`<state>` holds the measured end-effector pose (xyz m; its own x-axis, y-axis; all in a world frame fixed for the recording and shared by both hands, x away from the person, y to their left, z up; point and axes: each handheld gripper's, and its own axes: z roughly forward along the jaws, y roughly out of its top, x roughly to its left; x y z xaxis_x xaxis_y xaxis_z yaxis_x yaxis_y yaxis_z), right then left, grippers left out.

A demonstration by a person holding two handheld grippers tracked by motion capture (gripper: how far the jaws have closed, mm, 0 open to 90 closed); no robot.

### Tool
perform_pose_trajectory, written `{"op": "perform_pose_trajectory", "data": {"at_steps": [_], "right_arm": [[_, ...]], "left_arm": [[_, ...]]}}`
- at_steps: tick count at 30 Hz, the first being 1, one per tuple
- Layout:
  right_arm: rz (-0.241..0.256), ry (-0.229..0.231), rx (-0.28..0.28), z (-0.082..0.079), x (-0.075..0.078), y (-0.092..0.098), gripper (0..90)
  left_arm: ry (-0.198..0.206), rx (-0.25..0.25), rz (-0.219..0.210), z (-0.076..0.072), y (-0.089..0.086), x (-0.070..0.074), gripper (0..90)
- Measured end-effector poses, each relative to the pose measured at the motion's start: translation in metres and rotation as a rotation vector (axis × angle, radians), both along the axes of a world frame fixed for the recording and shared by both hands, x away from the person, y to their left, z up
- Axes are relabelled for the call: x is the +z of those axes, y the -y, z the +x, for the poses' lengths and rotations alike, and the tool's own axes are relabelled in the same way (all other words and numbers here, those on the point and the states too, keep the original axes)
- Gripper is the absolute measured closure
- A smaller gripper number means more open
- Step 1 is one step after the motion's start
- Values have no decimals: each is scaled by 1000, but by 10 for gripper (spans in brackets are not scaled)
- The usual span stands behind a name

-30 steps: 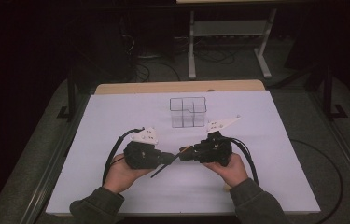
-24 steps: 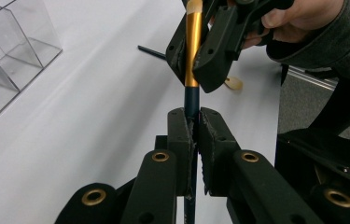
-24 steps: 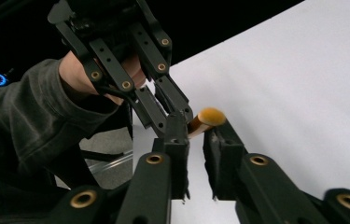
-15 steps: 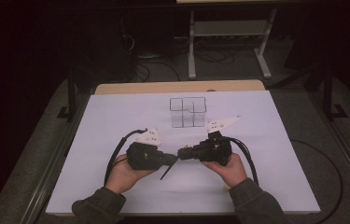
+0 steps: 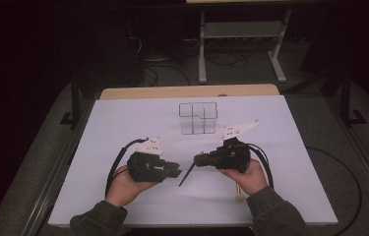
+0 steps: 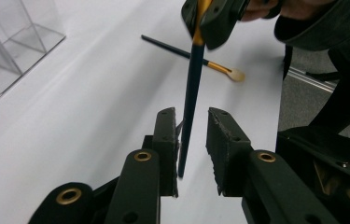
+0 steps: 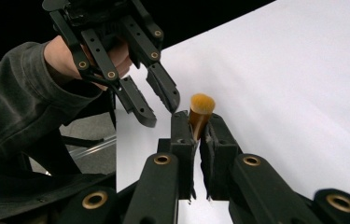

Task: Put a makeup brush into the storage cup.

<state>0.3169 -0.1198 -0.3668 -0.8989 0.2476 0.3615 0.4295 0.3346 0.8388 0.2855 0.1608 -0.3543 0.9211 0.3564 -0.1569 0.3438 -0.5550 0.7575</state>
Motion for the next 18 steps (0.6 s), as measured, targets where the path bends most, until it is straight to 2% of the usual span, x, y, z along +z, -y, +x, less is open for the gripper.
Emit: {"op": "perform_pose_trajectory", "data": {"at_steps": [18], "right_arm": [[-100,53,-37,4,19,14,832]], "left_arm": [[18,80,-1,-8,-30,-9,668]]}}
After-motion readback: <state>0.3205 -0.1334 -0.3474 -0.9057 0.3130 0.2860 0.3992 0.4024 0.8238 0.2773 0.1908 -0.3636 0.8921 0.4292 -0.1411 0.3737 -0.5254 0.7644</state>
